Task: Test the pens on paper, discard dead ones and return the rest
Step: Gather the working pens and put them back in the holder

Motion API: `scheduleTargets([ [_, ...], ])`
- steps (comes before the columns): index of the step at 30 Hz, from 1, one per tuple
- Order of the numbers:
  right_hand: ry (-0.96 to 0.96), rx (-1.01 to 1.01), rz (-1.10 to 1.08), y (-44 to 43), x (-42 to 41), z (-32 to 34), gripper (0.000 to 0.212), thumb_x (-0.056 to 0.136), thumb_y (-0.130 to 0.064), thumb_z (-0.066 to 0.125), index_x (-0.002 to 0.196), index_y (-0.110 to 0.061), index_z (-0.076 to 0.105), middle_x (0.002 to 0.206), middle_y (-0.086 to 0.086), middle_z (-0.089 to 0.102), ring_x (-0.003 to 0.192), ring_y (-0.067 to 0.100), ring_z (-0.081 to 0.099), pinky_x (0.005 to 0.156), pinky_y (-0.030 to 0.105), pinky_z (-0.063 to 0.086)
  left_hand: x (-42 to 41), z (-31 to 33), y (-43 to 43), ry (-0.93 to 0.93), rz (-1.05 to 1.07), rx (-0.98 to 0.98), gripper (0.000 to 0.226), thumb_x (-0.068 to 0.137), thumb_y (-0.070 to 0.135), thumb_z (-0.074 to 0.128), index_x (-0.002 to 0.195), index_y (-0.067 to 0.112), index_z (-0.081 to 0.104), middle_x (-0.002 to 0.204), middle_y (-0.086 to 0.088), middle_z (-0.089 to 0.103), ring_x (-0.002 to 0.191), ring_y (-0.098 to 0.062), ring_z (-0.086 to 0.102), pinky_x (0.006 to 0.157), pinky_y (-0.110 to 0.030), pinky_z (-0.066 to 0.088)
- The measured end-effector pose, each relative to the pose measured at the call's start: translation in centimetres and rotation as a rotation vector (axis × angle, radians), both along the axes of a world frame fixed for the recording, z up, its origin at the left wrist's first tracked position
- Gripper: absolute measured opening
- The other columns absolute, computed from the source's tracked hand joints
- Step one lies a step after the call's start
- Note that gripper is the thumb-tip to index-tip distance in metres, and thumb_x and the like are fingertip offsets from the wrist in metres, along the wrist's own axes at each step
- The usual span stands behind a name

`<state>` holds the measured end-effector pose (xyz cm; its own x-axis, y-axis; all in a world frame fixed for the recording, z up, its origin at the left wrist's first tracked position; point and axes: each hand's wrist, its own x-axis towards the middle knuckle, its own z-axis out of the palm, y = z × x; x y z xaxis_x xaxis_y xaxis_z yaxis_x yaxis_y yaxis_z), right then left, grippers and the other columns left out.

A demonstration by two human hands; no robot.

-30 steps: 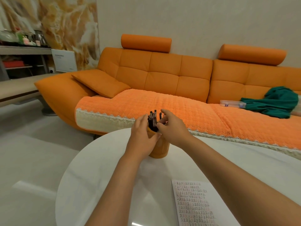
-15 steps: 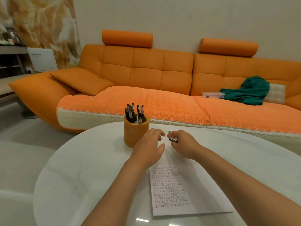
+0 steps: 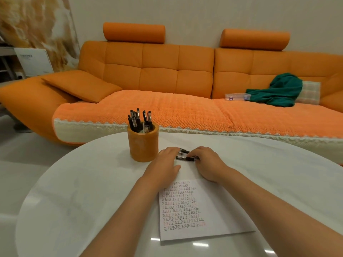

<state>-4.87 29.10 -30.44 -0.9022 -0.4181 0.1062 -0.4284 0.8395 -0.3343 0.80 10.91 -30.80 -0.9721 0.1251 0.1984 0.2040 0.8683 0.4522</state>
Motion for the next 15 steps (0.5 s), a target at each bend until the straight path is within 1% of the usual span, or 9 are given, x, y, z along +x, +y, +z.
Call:
scheduleTargets([
  [2,-0.018,-0.03,0.067,-0.3,0.3,0.0,0.043,0.095,-0.001,0.044,0.117,-0.028,0.069,0.124,0.001,0.063,0.115,0.025,0.052,0.1,0.042,0.043,-0.4,0.0,-0.1,-0.002,0.008,-0.013,0.062,0.101,0.026,0.053,0.157,0.025,0.026,0.163,0.007,0.024,0.149,-0.014,0.02,0.119,-0.034,0.025],
  [4,-0.03,-0.046,0.128,-0.6,0.6,0.2,0.043,0.094,0.0,0.045,0.114,-0.029,0.07,0.121,-0.001,0.064,0.113,0.024,0.053,0.099,0.042,0.044,-0.6,-0.1,-0.3,-0.027,0.02,-0.044,0.062,0.102,0.026,0.052,0.157,0.024,0.025,0.163,0.006,0.024,0.149,-0.016,0.019,0.119,-0.036,0.025],
  [6,-0.045,-0.054,0.159,-0.9,0.9,0.2,0.043,0.094,-0.001,0.045,0.114,-0.032,0.068,0.119,-0.001,0.064,0.11,0.022,0.053,0.096,0.041,0.045,-0.7,-0.2,-0.7,-0.056,0.039,-0.089,0.059,0.102,0.028,0.052,0.156,0.024,0.029,0.16,0.005,0.029,0.146,-0.018,0.023,0.118,-0.039,0.028],
  [9,-0.074,-0.088,0.157,-1.3,1.2,0.2,0.04,0.095,-0.006,0.047,0.116,-0.036,0.06,0.116,0.002,0.061,0.101,0.021,0.055,0.084,0.036,0.047,-0.7,0.0,-1.2,-0.066,0.066,-0.145,0.048,0.1,0.035,0.053,0.147,0.027,0.045,0.144,0.004,0.046,0.133,-0.018,0.034,0.11,-0.038,0.036],
  [10,-0.069,-0.085,0.157,-1.4,1.3,0.2,0.04,0.096,-0.007,0.047,0.121,-0.036,0.058,0.119,0.003,0.06,0.103,0.021,0.055,0.086,0.036,0.047,-0.6,0.0,-1.3,-0.064,0.071,-0.144,0.046,0.1,0.036,0.054,0.144,0.028,0.049,0.139,0.003,0.049,0.129,-0.018,0.036,0.108,-0.037,0.037],
  [12,-0.032,-0.015,0.177,-1.6,1.3,0.3,0.043,0.099,-0.009,0.047,0.136,-0.028,0.054,0.129,0.003,0.057,0.116,0.022,0.05,0.098,0.038,0.043,-0.4,0.2,-1.5,-0.067,0.074,-0.122,0.042,0.099,0.036,0.056,0.14,0.028,0.053,0.133,0.002,0.051,0.126,-0.018,0.037,0.106,-0.036,0.038],
  [13,-0.013,0.029,0.197,-1.7,1.3,0.3,0.043,0.1,-0.01,0.046,0.141,-0.024,0.051,0.131,0.003,0.055,0.12,0.023,0.046,0.102,0.039,0.04,-0.4,0.3,-1.5,-0.071,0.07,-0.115,0.041,0.099,0.035,0.057,0.139,0.029,0.055,0.131,0.002,0.052,0.125,-0.018,0.038,0.105,-0.036,0.038],
  [15,0.004,0.09,0.235,-2.0,1.6,0.4,0.041,0.102,-0.013,0.045,0.141,-0.021,0.052,0.127,0.006,0.052,0.118,0.025,0.042,0.101,0.042,0.039,-0.2,0.4,-1.7,-0.075,0.055,-0.109,0.038,0.099,0.034,0.057,0.136,0.029,0.057,0.127,0.002,0.053,0.123,-0.018,0.039,0.103,-0.036,0.039],
])
